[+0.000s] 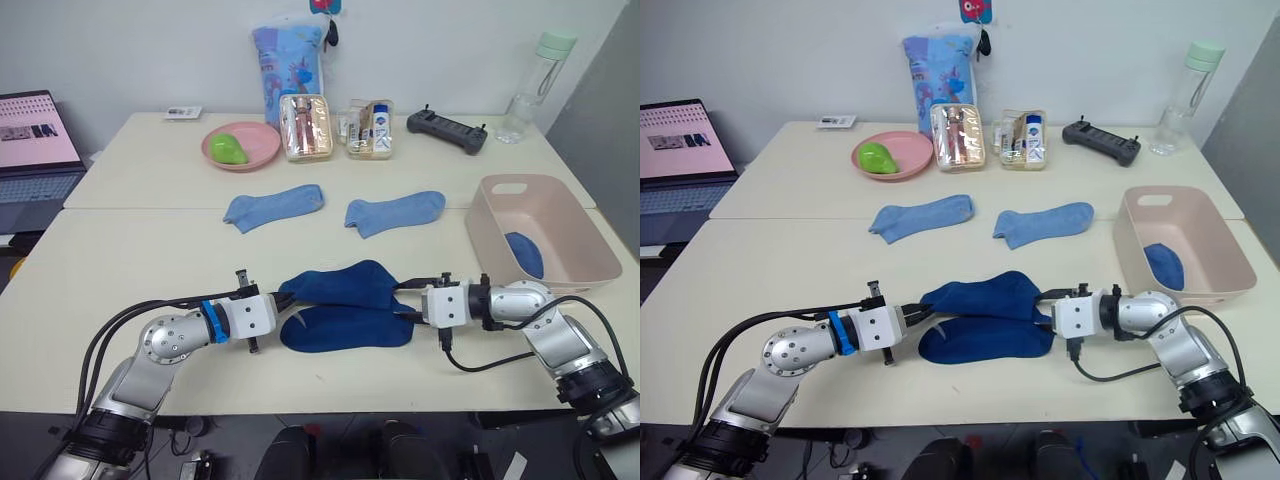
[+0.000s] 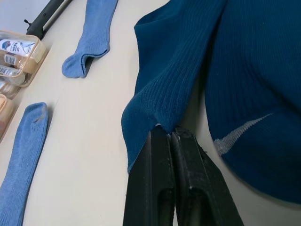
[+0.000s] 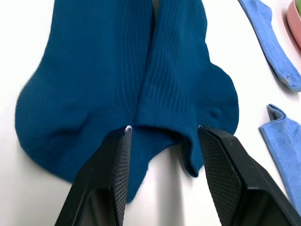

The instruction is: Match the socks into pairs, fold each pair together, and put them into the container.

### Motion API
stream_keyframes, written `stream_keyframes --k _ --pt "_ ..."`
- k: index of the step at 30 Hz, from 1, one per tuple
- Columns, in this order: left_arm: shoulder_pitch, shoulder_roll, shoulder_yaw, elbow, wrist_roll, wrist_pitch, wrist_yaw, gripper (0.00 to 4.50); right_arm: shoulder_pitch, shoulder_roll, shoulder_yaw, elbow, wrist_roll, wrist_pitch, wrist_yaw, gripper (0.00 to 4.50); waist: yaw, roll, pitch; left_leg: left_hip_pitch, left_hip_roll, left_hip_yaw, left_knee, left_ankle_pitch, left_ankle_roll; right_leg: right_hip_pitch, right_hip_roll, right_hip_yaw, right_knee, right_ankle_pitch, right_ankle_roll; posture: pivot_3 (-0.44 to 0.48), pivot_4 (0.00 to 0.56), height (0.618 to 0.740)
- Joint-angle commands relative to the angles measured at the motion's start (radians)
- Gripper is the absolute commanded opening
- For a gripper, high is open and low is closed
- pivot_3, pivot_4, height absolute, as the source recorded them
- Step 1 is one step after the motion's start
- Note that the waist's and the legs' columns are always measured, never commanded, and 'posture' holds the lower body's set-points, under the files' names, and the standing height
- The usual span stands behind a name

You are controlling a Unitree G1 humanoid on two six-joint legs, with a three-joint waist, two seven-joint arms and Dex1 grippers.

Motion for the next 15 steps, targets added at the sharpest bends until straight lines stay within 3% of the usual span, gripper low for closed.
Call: stream_keyframes --k 1,15 --pt "-0.009 0.002 0.002 -0.007 -0.006 -0.008 -0.002 0.0 -0.025 0.013 0.005 0.002 -0.027 -0.038 -0.027 2.39 0.0 0.0 0.0 0.0 0.0 0.0 0.0 0.0 0.0 0.0 0.0 0.0 0.0 0.0 0.0 0.0 0.15 0.74" --pt "-0.026 0.008 0.004 0.021 -0.005 -0.022 -0.006 0.0 -0.078 0.046 0.047 0.096 -0.117 -0.096 -0.064 2.39 -0.001 0.0 0.0 0.001 0.0 0.0 0.0 0.0 0.0 0.0 0.0 0.0 0.0 0.0 0.0 0.0 0.15 0.74"
